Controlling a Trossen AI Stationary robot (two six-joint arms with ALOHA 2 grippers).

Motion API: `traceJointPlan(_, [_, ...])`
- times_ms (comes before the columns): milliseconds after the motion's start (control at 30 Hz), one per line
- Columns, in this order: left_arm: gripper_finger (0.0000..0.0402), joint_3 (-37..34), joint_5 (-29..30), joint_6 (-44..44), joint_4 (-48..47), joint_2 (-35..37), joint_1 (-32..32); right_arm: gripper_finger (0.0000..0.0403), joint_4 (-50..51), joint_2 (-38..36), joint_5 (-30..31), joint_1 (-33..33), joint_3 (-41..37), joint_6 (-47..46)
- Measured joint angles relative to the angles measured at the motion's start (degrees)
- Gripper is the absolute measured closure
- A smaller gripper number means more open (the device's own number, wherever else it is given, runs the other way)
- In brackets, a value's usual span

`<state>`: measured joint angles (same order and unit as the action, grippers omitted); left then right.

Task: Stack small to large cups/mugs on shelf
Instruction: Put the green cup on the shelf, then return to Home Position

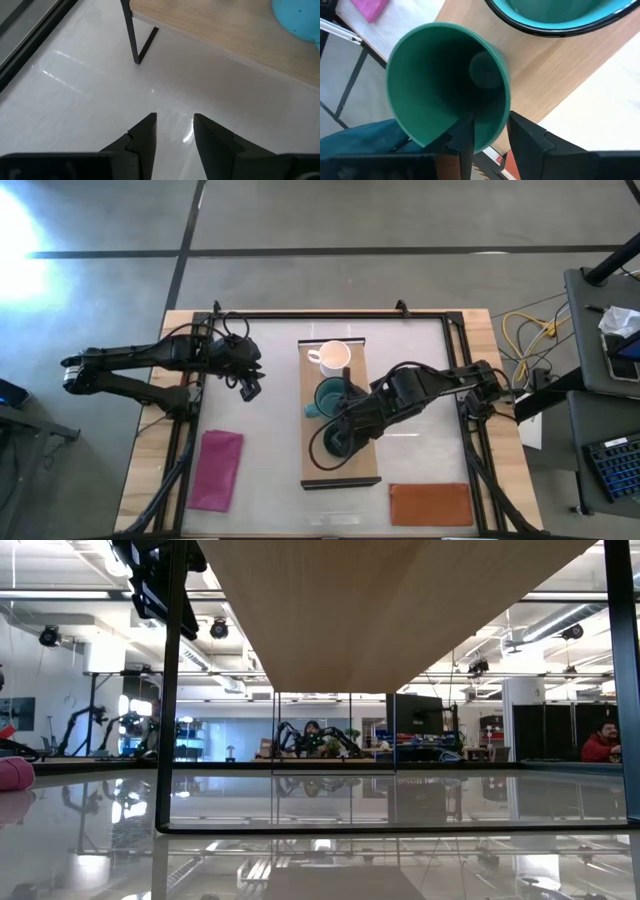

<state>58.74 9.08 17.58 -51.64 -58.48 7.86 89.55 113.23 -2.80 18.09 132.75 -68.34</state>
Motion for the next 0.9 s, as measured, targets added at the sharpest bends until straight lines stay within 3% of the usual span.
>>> traceJointPlan(767, [0.0287,0.6,0.2,0.0,0.2,0.0,0.0,0.0284,0.5,-0.5,0.0,0.0,0.5,3.1])
traceJointPlan(900, [0.0287,2.6,0.2,-0.1,0.6,0.0,0.0,0.0286,0.4,-2.4,4.1,0.0,1.9,4.3])
